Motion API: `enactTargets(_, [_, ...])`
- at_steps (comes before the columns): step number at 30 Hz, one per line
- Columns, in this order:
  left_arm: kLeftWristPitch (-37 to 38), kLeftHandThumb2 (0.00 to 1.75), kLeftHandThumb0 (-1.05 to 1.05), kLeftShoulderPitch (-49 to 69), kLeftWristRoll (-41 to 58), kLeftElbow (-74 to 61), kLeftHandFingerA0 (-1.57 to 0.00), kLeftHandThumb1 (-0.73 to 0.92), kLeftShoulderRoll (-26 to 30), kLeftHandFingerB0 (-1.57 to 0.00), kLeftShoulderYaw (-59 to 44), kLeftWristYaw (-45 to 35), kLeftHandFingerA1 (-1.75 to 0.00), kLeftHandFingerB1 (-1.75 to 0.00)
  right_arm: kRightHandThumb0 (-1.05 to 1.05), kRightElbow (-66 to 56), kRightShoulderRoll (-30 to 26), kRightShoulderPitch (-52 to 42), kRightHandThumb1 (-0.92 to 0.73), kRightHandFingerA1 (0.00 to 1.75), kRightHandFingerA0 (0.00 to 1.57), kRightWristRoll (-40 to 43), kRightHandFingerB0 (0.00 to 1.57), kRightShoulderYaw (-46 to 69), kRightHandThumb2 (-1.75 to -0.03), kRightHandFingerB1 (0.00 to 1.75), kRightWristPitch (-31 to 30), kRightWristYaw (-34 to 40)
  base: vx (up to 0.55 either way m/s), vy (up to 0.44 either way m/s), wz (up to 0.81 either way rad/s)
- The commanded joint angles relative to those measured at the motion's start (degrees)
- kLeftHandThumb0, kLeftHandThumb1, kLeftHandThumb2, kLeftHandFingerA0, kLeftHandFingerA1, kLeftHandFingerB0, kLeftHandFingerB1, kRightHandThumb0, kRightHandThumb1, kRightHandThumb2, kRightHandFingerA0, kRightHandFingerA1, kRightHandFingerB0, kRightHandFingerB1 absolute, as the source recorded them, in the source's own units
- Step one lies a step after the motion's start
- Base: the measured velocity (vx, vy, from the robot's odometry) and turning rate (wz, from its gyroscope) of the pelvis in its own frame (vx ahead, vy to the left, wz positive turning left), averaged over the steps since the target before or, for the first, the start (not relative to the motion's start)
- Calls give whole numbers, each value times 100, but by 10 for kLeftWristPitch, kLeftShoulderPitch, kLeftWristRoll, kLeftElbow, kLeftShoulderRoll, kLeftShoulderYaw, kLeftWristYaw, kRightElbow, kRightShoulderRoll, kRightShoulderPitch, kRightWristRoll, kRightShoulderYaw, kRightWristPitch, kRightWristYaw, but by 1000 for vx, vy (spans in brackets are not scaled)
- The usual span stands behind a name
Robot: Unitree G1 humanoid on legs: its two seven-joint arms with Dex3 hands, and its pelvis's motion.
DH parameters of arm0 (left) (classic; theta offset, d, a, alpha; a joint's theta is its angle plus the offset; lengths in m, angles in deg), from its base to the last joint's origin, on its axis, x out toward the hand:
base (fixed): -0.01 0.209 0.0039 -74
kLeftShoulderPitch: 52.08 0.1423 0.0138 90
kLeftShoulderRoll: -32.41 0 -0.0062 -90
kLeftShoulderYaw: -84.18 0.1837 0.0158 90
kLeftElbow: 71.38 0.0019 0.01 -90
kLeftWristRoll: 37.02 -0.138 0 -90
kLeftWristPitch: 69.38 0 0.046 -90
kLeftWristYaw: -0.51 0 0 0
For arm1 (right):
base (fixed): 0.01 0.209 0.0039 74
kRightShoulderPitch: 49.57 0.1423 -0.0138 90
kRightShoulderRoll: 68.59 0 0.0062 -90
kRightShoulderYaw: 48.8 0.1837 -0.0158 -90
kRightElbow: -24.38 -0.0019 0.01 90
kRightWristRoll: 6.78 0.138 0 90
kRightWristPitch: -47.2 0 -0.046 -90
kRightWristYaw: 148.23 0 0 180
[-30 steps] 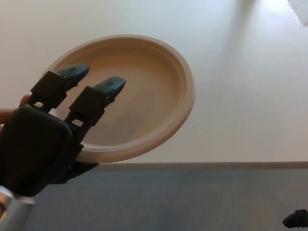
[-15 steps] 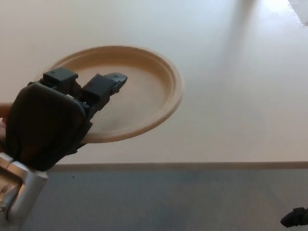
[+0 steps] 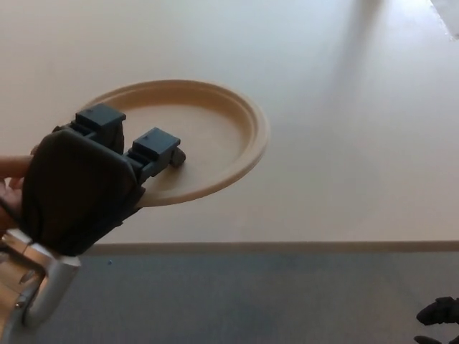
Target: A person passes a plate to the robot and the robot grabs it with its left hand and places it at the centre of the table infront of it
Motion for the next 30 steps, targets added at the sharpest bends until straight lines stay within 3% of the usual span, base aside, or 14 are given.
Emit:
enactTargets(1, [6, 61, -32, -13, 8, 8, -83, 58, 13, -66, 8, 36, -161, -91, -69, 1, -11, 7, -77, 55, 33, 3, 27, 7, -62, 43, -1, -9, 0, 0, 0])
enactTargets(4, [8, 64, -28, -23, 12, 15, -86, 56, 18, -69, 10, 41, -155, -91, -66, 3, -11, 14, -59, 65, 41, -3, 18, 5, -103, 51, -7, -6, 0, 0, 0])
enactTargets(5, [9, 64, -28, -24, 13, 16, -86, 56, 19, -69, 11, 43, -155, -91, -66, 4, -11, 15, -59, 65, 41, -4, 18, 4, -103, 51, -9, -5, 0, 0, 0])
enactTargets(6, [10, 64, -26, -26, 17, 18, -85, 57, 20, -69, 11, 43, -156, -91, -71, 4, -11, 15, -77, 56, 35, -5, 30, 3, -64, 43, -9, -5, 0, 0, 0])
enactTargets(10, [5, 60, -19, -37, 26, 25, -84, 60, 21, -73, 14, 39, -163, -97, -70, 2, -11, 16, -77, 55, 39, -10, 32, -2, -64, 43, -9, -5, 0, 0, 0])
enactTargets(11, [4, 61, -22, -41, 26, 29, -87, 59, 21, -77, 16, 39, -162, -89, -71, 2, -11, 17, -62, 63, 38, -11, 25, -3, -103, 53, -9, -5, 0, 0, 0])
enactTargets(12, [4, 61, -22, -46, 25, 34, -87, 59, 21, -77, 18, 43, -162, -89, -71, 2, -11, 17, -62, 63, 38, -9, 25, -2, -103, 53, -9, -6, 0, 0, 0])
enactTargets(14, [1, 59, -19, -63, 25, 51, -87, 57, 21, -82, 23, 43, -157, -74, -71, 1, -12, 18, -62, 64, 37, -7, 26, -1, -103, 54, -6, -7, 0, 0, 0])
enactTargets(15, [0, 59, -19, -70, 25, 59, -89, 57, 20, -83, 25, 45, -156, -74, -70, 1, -13, 19, -78, 57, 39, -9, 31, -3, -64, 45, -6, -7, 0, 0, 0])
enactTargets(19, [-3, 61, -19, -97, 23, 99, -88, 61, 23, -76, 40, 41, -162, -93, -67, 1, -12, 18, -79, 56, 42, -6, 33, -2, -63, 45, -5, -9, 0, 0, 0])
enactTargets(20, [-8, 57, -20, -111, 17, 118, -92, 58, 21, -83, 48, 39, -153, -72, -72, 3, -12, 19, -63, 62, 36, -10, 26, -6, -103, 53, -10, -7, 0, 0, 0])
enactTargets(24, [-19, 58, -20, -159, -2, 194, -96, 55, 19, -86, 78, 48, -142, -54, -71, 4, -11, 19, -61, 63, 36, -8, 23, -6, -103, 52, -8, -6, 0, 0, 0])
enactTargets(25, [-18, 57, -20, -164, -8, 210, -97, 53, 22, -86, 87, 55, -141, -53, -71, 5, -10, 14, -77, 56, 38, -6, 31, -4, -64, 43, -7, -5, 0, 0, 0])
enactTargets(30, [-26, 56, -26, -213, -14, 312, -102, 53, 12, -83, 131, 83, -140, -49, -70, 4, -8, 7, -73, 57, 39, 3, 27, 4, -64, 44, -3, -9, 0, 0, 0])
